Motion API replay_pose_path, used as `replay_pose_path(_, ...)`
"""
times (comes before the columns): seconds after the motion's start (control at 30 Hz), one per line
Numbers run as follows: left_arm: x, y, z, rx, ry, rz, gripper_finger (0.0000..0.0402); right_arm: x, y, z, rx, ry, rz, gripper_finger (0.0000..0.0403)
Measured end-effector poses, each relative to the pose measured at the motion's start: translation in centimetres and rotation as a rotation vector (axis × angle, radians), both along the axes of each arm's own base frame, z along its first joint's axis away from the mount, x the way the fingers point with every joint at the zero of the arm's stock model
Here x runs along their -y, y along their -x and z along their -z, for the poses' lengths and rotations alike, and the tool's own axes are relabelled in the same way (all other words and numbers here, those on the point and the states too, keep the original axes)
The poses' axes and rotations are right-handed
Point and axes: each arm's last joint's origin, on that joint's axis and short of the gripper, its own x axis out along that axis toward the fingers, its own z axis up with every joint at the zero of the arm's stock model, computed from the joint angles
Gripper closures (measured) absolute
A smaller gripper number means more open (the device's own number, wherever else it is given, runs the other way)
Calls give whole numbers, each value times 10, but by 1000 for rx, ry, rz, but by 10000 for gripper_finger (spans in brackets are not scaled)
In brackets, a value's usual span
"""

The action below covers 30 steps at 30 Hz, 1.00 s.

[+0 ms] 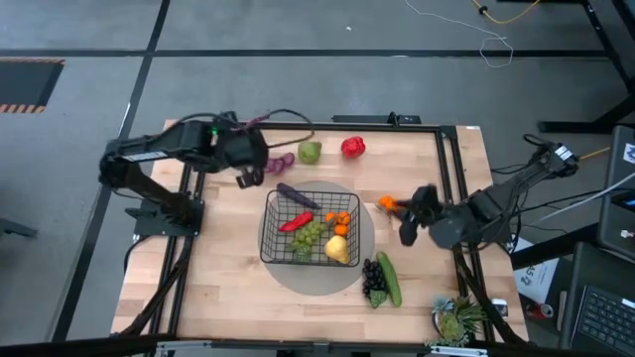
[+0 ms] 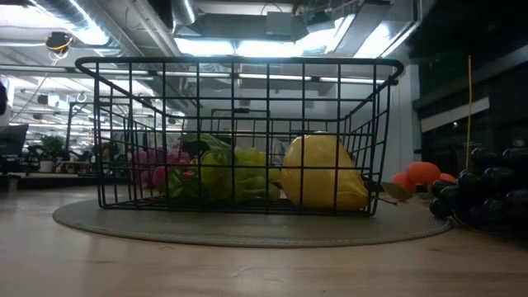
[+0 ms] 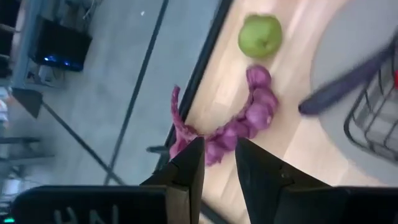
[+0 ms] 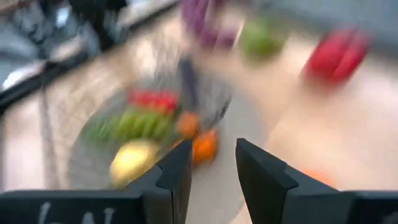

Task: Build produce basket
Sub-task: Put the black grapes into the black wire basket

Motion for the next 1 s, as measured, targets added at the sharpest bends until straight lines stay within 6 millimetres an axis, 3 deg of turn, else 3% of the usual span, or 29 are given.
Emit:
replay_pose_path(0.3, -1, 6, 31, 21, -14, 14, 316, -39, -16, 45, -337, -460, -14, 277)
replay_pose_path(0.5, -1, 3, 56, -65, -9, 15, 316, -67, -19, 69, -454, -658, 98, 277)
replay_pose_path(0.7, -1, 2, 76, -119, -4, 10, 316, -90, -18, 84, -474, -739, 176, 277)
replay_pose_path(0.83, -1, 3, 85, -149, -2, 8, 316, -106, -23, 81, -515, -782, 196, 277)
replay_pose_path(1.0, -1, 2, 90, -137, 4, -10, 316, -119, -33, 49, -592, -781, 190, 277)
